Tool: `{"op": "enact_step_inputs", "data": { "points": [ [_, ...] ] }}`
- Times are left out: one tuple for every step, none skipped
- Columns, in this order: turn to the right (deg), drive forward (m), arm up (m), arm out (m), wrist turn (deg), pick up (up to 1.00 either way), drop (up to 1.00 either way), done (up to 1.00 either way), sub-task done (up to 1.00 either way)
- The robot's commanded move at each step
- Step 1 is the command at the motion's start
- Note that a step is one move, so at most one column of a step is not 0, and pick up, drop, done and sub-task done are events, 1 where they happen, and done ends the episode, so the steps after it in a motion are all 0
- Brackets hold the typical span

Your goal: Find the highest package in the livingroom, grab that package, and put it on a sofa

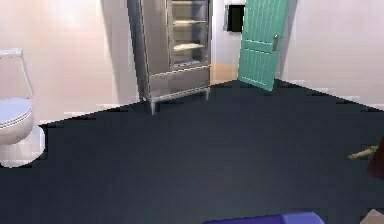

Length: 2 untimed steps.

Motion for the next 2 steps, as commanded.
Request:
{"op": "enact_step_inputs", "data": {
  "points": [
    [9.0, 0.00, 0.00, 0.00, 0.0, 0.00, 0.00, 0.00, 0.00],
    [3.0, 0.00, 0.00, 0.00, 0.0, 0.00, 0.00, 0.00, 0.00]
  ]
}}
